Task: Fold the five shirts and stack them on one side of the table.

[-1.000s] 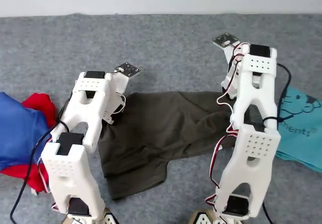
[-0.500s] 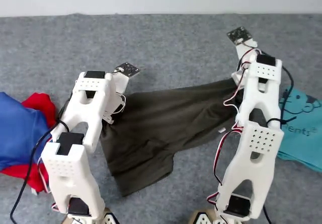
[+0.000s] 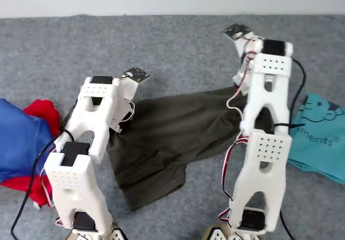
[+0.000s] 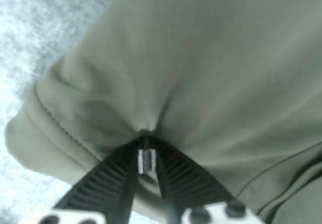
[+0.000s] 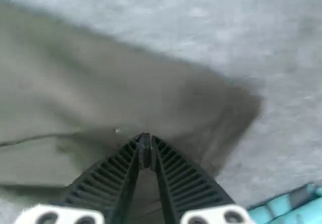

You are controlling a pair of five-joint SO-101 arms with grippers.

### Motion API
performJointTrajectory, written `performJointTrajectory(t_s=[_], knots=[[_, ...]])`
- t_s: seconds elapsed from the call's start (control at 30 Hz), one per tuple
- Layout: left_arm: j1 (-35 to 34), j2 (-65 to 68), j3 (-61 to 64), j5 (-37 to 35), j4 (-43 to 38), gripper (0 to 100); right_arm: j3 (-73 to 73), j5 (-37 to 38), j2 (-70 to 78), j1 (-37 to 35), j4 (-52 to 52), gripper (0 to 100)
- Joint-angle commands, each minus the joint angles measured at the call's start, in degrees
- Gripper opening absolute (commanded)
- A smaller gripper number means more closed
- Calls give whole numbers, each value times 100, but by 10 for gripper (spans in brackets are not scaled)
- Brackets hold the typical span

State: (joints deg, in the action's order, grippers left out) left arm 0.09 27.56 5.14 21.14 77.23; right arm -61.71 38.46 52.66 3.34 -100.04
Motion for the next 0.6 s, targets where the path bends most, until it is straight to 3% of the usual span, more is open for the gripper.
performJointTrajectory(t_s=[0.0, 0.23, 0.43, 0.57], knots=[[-88, 123, -13, 35, -9, 14, 9, -9, -312, 4, -286, 9], [-88, 123, -13, 35, -9, 14, 1143, -18, -303, 743, -295, 9], [-88, 123, -13, 35, -9, 14, 1204, 571, -497, 1798, -295, 9], [-88, 123, -13, 35, -9, 14, 1231, 703, -1138, 2053, -295, 9]])
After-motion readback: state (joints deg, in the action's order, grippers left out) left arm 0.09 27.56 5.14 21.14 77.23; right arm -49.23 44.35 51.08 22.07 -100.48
